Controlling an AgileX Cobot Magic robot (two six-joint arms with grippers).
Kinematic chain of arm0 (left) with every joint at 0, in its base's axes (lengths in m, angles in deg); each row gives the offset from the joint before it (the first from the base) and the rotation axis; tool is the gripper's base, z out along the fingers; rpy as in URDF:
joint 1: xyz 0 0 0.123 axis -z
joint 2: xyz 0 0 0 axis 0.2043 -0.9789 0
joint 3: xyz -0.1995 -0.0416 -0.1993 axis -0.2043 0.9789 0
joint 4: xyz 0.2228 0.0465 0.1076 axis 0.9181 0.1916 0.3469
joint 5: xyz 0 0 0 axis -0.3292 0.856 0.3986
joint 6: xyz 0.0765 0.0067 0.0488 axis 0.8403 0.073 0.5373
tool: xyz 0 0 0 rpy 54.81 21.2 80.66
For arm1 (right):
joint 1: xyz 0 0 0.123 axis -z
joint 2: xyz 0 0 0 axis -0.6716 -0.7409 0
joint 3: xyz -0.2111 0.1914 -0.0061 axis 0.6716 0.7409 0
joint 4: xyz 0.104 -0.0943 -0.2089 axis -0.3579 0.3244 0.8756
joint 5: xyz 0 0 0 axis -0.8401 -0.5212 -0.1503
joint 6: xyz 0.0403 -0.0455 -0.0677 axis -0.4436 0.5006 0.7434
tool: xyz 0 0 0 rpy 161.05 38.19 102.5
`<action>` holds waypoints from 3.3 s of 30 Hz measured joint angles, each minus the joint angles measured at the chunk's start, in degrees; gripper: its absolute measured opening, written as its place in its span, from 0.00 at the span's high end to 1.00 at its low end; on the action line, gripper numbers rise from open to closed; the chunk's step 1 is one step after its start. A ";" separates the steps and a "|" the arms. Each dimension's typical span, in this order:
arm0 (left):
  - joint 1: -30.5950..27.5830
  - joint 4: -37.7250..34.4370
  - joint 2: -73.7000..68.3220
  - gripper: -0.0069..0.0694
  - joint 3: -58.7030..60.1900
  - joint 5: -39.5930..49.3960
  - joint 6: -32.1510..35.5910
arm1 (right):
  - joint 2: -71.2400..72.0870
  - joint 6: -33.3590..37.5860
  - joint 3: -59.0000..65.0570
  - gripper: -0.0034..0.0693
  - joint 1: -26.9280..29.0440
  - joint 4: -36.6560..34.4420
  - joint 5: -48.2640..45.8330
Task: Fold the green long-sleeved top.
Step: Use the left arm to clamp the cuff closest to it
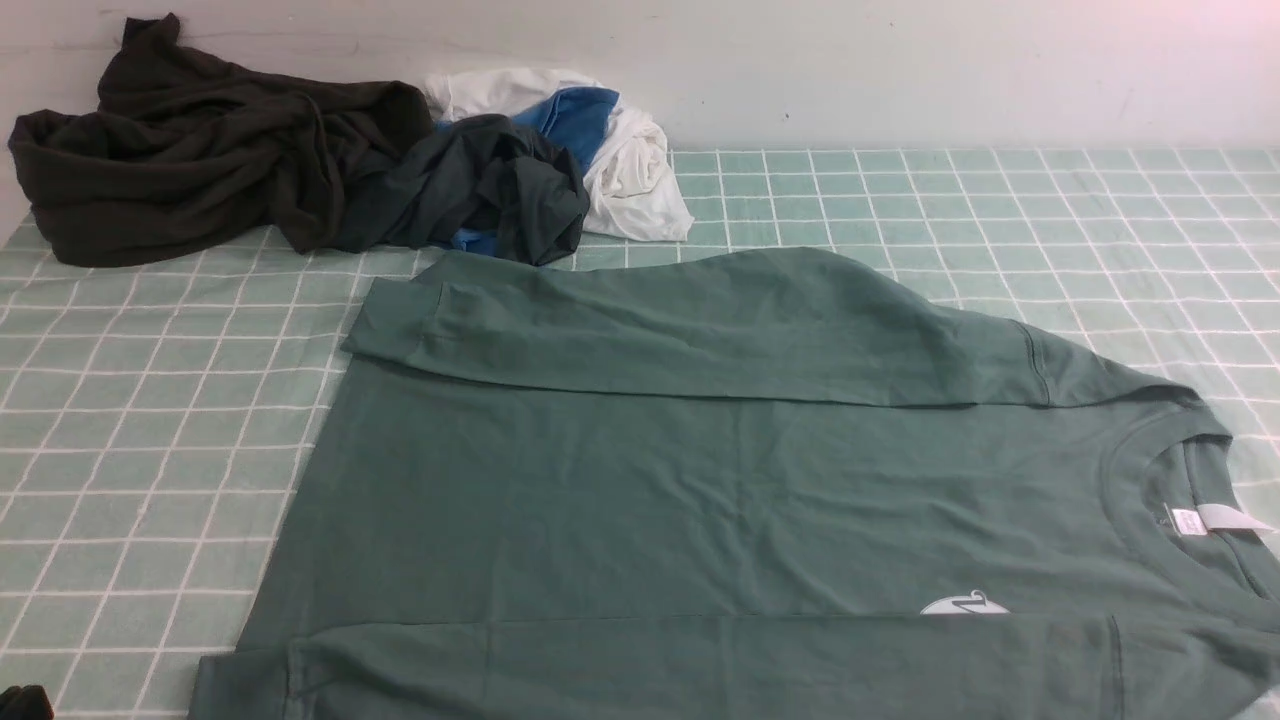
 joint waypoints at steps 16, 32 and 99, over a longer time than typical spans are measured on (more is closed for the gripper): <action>0.00 0.00 0.00 0.91 0.00 0.00 0.00 | 0.00 0.00 0.00 0.97 0.00 0.00 0.00; 0.00 0.00 0.00 0.91 0.00 0.00 0.00 | 0.00 0.21 0.00 0.97 0.00 0.96 0.00; 0.00 -54.41 0.00 0.91 0.17 0.06 -0.36 | 0.00 -13.44 0.17 0.97 0.00 -35.36 0.00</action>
